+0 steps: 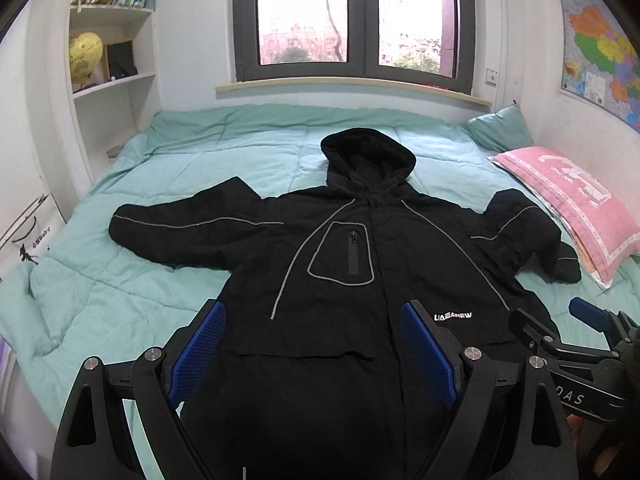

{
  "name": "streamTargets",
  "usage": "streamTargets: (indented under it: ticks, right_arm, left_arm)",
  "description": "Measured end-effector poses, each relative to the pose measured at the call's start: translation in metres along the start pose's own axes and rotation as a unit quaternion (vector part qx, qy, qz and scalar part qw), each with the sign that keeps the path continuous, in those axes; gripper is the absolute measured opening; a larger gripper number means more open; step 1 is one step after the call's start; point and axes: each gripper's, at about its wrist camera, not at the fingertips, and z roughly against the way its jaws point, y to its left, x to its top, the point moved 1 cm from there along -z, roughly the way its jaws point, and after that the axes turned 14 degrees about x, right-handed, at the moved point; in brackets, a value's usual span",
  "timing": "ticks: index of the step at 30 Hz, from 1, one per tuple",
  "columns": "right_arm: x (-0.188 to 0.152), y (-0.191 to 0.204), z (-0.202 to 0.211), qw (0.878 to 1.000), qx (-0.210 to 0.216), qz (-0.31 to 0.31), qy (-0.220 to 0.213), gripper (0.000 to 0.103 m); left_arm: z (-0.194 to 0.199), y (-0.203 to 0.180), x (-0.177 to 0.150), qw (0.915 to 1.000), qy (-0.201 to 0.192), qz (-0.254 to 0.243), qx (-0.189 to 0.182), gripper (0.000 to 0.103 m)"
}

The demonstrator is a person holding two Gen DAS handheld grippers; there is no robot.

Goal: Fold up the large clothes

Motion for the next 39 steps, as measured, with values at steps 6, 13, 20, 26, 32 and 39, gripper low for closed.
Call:
streamTargets:
  ticks: [6, 13, 20, 26, 32, 39]
  right_arm:
    - [-0.003, 0.0, -0.003, 1.0, 0.004, -0.002, 0.006, 0.102]
    - [-0.005, 0.002, -0.004, 1.0, 0.005, -0.002, 0.009, 0.102]
    - [-0.007, 0.009, -0.009, 1.0, 0.006, 0.002, 0.015, 0.102]
    - [-0.008, 0.015, -0.013, 1.0, 0.009, 0.007, 0.021, 0.102]
    - [-0.01, 0.019, -0.016, 1.0, 0.01, 0.012, 0.023, 0.102]
    - [-0.01, 0.016, -0.016, 1.0, 0.01, 0.007, 0.023, 0.102]
  left_arm:
    - [-0.002, 0.0, -0.001, 1.0, 0.006, 0.003, -0.001, 0.09]
    - [-0.006, 0.002, -0.002, 0.9999, 0.011, 0.005, -0.004, 0.09]
    - [-0.008, 0.005, -0.005, 0.9999, 0.013, 0.009, -0.006, 0.09]
    - [-0.011, 0.009, -0.007, 0.9998, 0.016, 0.012, -0.005, 0.09]
    - [-0.013, 0.008, -0.007, 0.9997, 0.02, 0.011, -0.005, 0.09]
    - [-0.013, 0.005, -0.009, 0.9997, 0.022, 0.008, -0.004, 0.09]
